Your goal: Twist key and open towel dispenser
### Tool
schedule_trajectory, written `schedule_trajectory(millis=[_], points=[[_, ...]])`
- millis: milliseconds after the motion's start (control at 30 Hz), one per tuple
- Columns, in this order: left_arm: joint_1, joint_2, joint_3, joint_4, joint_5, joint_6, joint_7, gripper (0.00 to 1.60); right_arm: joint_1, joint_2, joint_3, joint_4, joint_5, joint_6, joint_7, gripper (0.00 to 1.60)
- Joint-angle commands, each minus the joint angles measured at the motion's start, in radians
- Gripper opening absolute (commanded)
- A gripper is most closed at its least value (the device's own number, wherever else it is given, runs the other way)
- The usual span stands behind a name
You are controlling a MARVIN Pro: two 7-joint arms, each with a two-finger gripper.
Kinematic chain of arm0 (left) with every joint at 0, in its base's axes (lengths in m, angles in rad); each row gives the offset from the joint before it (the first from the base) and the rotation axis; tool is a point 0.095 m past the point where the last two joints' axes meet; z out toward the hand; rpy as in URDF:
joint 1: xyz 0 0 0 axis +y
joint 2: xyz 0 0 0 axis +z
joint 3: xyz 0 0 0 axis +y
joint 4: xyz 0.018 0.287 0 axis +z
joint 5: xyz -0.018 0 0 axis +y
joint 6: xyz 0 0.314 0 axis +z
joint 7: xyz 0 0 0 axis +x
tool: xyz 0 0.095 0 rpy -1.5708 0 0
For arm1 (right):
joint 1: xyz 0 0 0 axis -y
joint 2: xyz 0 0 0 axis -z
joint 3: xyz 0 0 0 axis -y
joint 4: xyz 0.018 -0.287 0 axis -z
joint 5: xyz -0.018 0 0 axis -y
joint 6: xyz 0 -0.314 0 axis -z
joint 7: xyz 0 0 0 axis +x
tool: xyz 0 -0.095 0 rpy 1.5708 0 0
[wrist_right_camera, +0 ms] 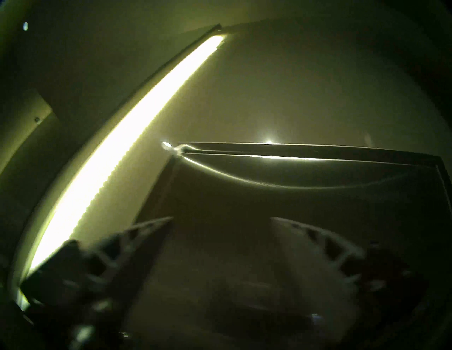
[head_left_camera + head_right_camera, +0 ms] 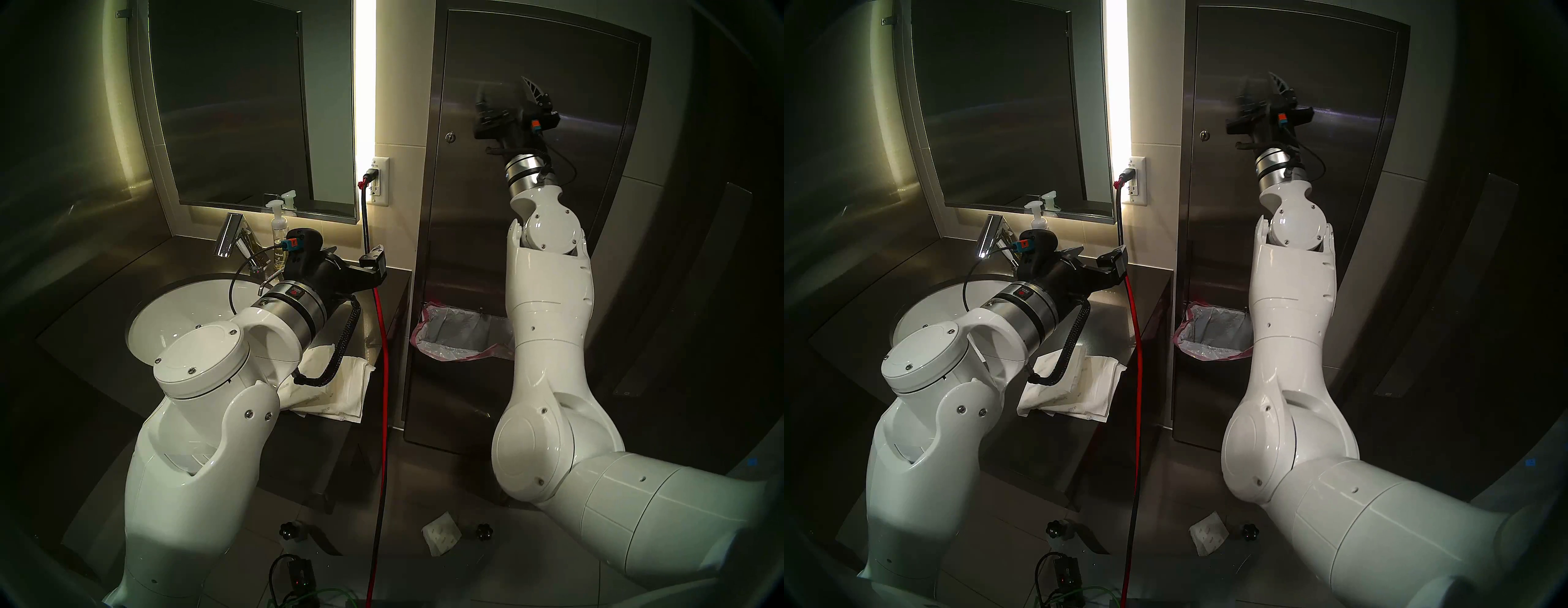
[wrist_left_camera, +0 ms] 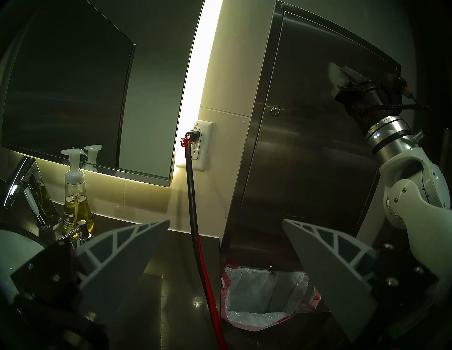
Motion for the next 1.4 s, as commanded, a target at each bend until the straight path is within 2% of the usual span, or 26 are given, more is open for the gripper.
schedule_trajectory(millis=[0,233,467,567,667,700,733,967,1200,1333,1367], points=[[-0.005,-0.002,0.002,-0.009,0.001,-0.001,0.001,1.60,-0.122,-0.044,-0.037,-0.115,0.009,-0.004,0.059,1.60],[-0.005,-0.002,0.002,-0.010,0.002,0.000,0.002,1.60,-0.178,-0.084,-0.015,-0.150,0.024,0.017,0.034,1.60],[-0.005,-0.002,0.002,-0.010,0.002,0.000,0.002,1.60,-0.193,-0.104,0.004,-0.081,0.037,-0.072,-0.024,1.60],[-0.005,-0.002,0.002,-0.010,0.002,0.000,0.002,1.60,-0.191,-0.103,0.000,-0.055,0.048,-0.115,-0.023,1.55],[-0.005,-0.002,0.002,-0.010,0.002,0.000,0.002,1.60,-0.190,-0.112,-0.002,-0.048,0.044,-0.126,-0.035,1.59],[-0.005,-0.002,0.002,-0.010,0.002,0.000,0.002,1.60,-0.188,-0.114,-0.004,-0.046,0.043,-0.129,-0.036,1.58],[-0.005,-0.002,0.002,-0.010,0.002,0.000,0.002,1.60,-0.187,-0.116,-0.006,-0.045,0.044,-0.130,-0.036,1.47],[-0.005,-0.002,0.002,-0.010,0.002,0.000,0.001,1.60,-0.160,-0.126,-0.005,-0.011,0.034,-0.138,-0.071,1.30],[-0.005,-0.002,0.002,-0.010,0.002,0.000,0.001,1.60,-0.110,-0.112,0.006,0.056,0.010,-0.129,-0.111,1.26],[-0.005,-0.002,0.002,-0.010,0.002,0.000,0.001,1.60,-0.096,-0.106,0.003,0.083,-0.004,-0.137,-0.120,1.37],[-0.005,-0.002,0.002,-0.010,0.002,0.000,0.001,1.60,-0.082,-0.105,0.002,0.102,-0.015,-0.136,-0.130,1.45]])
